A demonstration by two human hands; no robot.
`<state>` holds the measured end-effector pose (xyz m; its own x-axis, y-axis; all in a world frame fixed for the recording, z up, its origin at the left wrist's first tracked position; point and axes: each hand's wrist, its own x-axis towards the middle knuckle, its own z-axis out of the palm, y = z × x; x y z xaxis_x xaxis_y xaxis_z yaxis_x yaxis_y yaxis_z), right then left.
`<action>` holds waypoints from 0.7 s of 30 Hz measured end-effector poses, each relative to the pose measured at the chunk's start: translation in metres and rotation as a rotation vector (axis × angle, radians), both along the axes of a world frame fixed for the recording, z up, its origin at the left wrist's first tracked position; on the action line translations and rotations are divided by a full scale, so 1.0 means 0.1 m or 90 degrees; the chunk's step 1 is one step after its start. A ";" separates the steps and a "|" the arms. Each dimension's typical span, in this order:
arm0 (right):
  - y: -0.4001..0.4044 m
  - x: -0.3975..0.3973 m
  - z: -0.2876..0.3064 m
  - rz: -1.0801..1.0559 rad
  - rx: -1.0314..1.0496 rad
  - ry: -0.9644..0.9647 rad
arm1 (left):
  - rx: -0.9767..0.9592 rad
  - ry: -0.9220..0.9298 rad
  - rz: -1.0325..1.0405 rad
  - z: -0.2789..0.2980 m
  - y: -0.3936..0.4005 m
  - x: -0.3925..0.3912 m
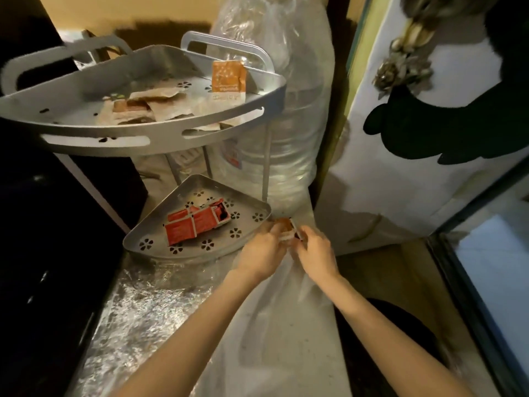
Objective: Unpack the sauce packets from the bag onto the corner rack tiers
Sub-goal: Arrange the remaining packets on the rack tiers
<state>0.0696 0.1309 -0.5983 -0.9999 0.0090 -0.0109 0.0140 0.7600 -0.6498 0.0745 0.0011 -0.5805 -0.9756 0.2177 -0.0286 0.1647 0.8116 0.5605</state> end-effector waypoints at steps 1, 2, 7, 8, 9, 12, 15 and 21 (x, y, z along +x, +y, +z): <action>0.01 -0.04 0.00 -0.014 -0.015 -0.004 | -0.001 0.007 -0.001 -0.08 0.05 -0.03; 0.01 -0.07 -0.01 -0.025 -0.026 -0.010 | -0.009 0.022 0.003 -0.16 0.09 -0.05; -0.09 -0.22 -0.11 -0.053 -0.007 -0.069 | -0.038 0.053 0.084 -0.39 0.18 -0.03; -0.10 -0.25 -0.13 -0.064 -0.002 -0.079 | -0.019 0.041 0.088 -0.42 0.18 -0.01; -0.10 -0.27 -0.15 -0.075 0.003 -0.081 | 0.000 0.034 0.093 -0.46 0.18 -0.01; -0.10 -0.32 -0.17 -0.093 0.020 -0.074 | 0.038 0.021 0.098 -0.50 0.15 -0.03; -0.12 -0.28 -0.18 -0.079 0.101 -0.052 | 0.079 -0.008 0.092 -0.44 0.13 -0.03; -0.18 -0.17 -0.17 -0.041 0.164 -0.004 | 0.155 -0.105 0.118 -0.24 0.09 -0.06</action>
<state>0.0530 0.1133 -0.6155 -0.9971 0.0762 -0.0059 0.0712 0.8980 -0.4343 0.0681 0.0104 -0.6042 -0.9859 0.0566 -0.1576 -0.0818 0.6583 0.7483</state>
